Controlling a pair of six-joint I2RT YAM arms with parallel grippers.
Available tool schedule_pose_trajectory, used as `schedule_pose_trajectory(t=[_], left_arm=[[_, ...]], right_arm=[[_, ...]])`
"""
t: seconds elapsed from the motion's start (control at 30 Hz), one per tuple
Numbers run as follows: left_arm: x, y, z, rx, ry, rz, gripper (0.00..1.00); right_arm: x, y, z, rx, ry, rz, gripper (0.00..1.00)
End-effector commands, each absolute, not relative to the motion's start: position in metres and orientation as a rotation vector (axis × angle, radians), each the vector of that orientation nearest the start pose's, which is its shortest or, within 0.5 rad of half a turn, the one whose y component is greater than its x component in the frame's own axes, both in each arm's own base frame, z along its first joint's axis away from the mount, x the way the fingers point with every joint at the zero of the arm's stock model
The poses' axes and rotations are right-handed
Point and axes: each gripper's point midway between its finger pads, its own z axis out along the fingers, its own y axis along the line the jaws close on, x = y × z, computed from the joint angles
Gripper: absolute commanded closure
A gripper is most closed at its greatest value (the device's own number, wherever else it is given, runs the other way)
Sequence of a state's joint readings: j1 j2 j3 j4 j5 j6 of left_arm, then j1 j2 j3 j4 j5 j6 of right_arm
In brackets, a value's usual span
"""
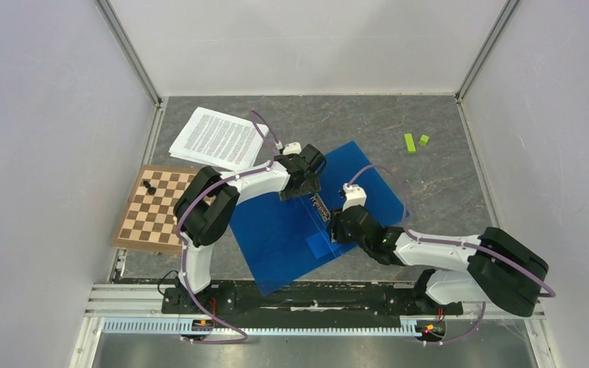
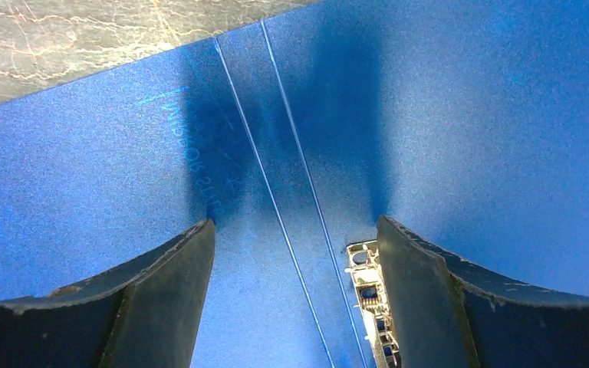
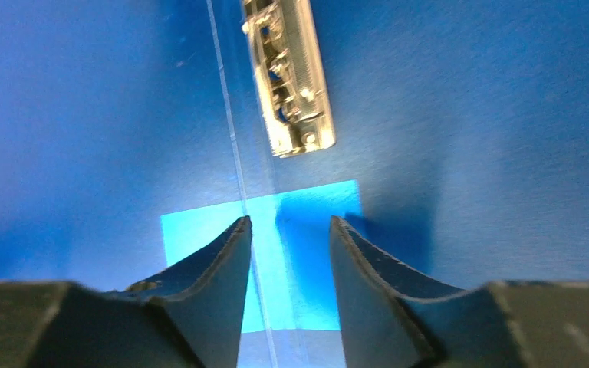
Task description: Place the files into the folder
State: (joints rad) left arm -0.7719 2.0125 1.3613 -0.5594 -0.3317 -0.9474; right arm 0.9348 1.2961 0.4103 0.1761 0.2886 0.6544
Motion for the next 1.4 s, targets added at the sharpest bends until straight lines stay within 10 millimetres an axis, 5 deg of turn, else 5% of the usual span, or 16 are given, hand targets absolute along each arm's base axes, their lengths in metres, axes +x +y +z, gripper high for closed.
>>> schedule_pose_trajectory(t=[0.0, 0.3, 0.47, 0.97, 1.17, 1.37], left_arm=[[0.251, -0.275, -0.073, -0.221, 2.962, -0.059, 0.17], [0.252, -0.286, -0.061, -0.201, 2.950, -0.134, 0.18], [0.259, -0.294, -0.054, -0.238, 2.941, -0.169, 0.16], [0.297, -0.283, -0.013, -0.551, 2.835, -0.208, 0.10], [0.298, -0.269, -0.020, -0.559, 2.799, 0.009, 0.12], [0.294, -0.261, -0.036, -0.513, 2.787, 0.147, 0.14]], right_arm=[[0.234, 0.217, 0.050, -0.304, 2.174, 0.282, 0.51], [0.258, 0.233, 0.054, -0.487, 2.094, 0.204, 0.34], [0.270, 0.244, 0.048, -0.531, 2.079, 0.168, 0.32], [0.228, 0.258, 0.004, -0.485, 2.229, 0.440, 0.64], [0.209, 0.285, 0.004, -0.442, 2.274, 0.672, 0.69], [0.202, 0.290, 0.004, -0.453, 2.273, 0.737, 0.69]])
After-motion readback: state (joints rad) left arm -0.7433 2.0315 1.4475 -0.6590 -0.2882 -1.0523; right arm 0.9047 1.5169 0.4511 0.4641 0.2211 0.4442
